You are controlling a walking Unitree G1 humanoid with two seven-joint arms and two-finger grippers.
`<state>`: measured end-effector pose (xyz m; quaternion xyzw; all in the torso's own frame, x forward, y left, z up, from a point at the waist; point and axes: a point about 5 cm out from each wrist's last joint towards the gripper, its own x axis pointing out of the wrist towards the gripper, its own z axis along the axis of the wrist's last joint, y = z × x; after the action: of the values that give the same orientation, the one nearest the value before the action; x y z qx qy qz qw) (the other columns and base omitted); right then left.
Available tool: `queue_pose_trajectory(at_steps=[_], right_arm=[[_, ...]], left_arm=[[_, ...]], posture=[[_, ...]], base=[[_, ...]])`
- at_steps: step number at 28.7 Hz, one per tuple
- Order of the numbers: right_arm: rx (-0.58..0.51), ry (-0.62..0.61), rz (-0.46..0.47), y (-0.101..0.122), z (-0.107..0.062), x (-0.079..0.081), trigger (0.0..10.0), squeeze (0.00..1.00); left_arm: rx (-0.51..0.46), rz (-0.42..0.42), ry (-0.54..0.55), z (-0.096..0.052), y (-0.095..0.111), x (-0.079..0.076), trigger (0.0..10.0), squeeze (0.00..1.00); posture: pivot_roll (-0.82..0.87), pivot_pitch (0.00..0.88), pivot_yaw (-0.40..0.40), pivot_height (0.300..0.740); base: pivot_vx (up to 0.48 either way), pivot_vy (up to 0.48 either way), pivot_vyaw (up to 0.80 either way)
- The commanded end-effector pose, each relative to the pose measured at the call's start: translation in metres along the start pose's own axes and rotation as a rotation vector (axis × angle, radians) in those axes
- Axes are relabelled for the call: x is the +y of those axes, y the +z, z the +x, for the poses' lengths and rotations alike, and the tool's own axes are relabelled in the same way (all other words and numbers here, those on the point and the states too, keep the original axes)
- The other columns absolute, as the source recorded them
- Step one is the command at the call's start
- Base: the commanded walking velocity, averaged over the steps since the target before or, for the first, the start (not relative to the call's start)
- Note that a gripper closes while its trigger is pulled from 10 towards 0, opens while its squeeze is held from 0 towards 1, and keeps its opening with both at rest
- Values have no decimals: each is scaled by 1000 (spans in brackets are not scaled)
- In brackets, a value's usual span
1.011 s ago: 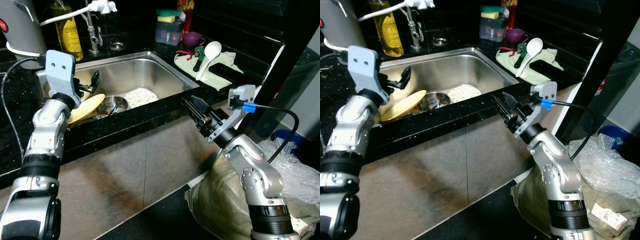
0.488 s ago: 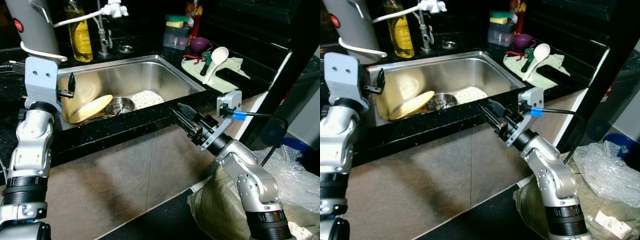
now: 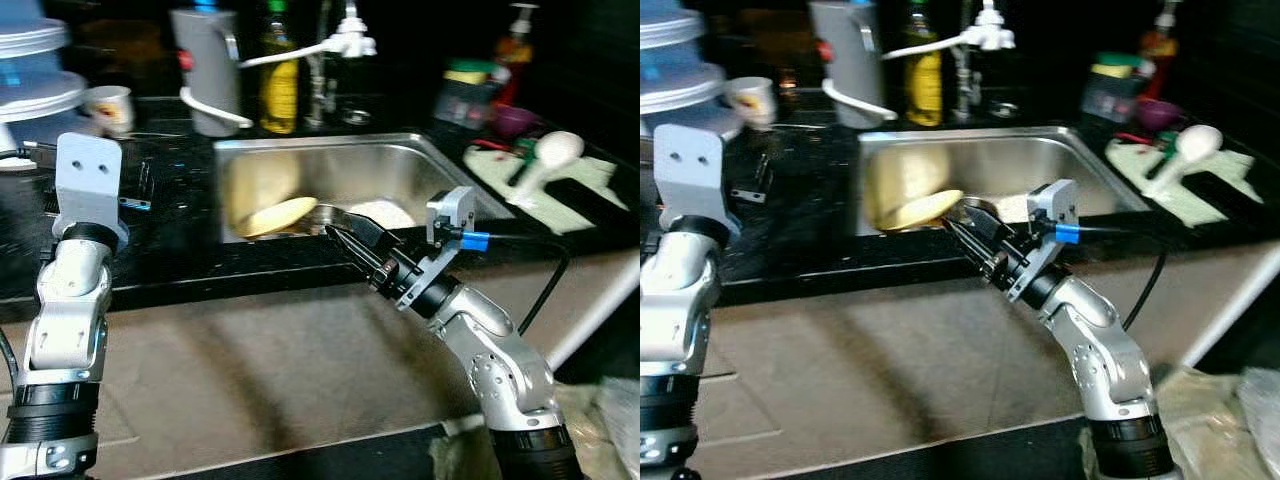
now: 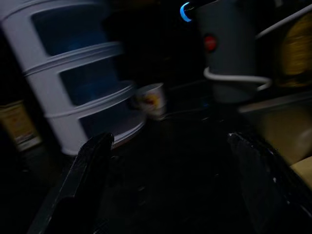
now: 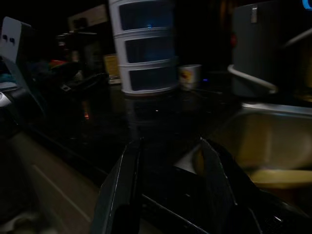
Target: Kitchen organization
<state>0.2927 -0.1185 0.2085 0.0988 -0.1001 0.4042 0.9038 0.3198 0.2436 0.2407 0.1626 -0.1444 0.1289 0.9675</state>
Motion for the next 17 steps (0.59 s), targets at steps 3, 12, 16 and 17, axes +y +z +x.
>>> queue_pose_trajectory(at_steps=[3, 12, 16, 17], right_arm=[[4, -1, -8, -2, -2, -1, 10000, 0], [15, 13, 0, -6, -1, 0, 10000, 0], [19, 20, -5, -7, -1, 1, 10000, 0], [19, 21, -6, -7, -1, 1, 10000, 0]], left_arm=[[12, -3, -3, -5, 0, -3, 10000, 0], [46, -35, -22, -14, -4, -14, 10000, 0], [50, -50, -38, -16, -4, -19, 10000, 0], [52, -53, -40, -16, -4, -20, 10000, 0]], posture=[[-11, 0, -68, 740], [-6, 0, -69, 740], [-6, 0, -69, 740], [-6, 0, -69, 740]], base=[[0, 0, 715], [0, 0, 712], [0, 0, 712], [0, 0, 712]])
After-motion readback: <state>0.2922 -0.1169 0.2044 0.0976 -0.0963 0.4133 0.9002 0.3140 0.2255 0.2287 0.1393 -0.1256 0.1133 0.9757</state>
